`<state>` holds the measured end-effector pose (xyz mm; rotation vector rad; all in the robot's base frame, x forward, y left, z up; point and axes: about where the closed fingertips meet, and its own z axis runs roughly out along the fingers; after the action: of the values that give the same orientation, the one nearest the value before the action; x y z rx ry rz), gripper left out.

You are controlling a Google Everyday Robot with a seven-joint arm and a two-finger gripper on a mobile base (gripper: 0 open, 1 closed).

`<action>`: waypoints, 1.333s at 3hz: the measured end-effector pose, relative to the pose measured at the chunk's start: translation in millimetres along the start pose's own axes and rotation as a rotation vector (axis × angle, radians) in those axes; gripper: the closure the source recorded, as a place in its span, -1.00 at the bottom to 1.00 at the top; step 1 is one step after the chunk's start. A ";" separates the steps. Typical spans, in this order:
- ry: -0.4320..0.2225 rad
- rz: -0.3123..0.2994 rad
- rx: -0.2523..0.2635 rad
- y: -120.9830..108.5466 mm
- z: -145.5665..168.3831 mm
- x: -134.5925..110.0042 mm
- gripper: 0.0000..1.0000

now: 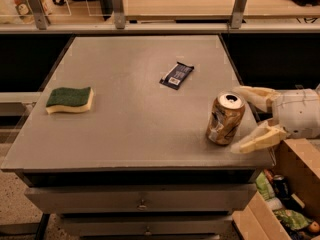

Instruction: Move orange can near rxbar blueberry

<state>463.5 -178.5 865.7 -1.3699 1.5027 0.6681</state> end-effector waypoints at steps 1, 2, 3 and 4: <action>-0.046 -0.031 -0.039 1.6 20.3 -12.1 -0.19; -0.059 -0.045 -0.114 7.9 45.1 -26.5 0.27; -0.065 -0.052 -0.159 5.5 57.0 -41.7 0.73; -0.061 -0.062 -0.168 -16.5 61.5 -57.0 1.00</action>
Offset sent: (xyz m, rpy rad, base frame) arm 0.0028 0.0864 0.0067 0.0340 0.0256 0.2217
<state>491.5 -103.9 896.3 -1.5025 1.3753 0.8049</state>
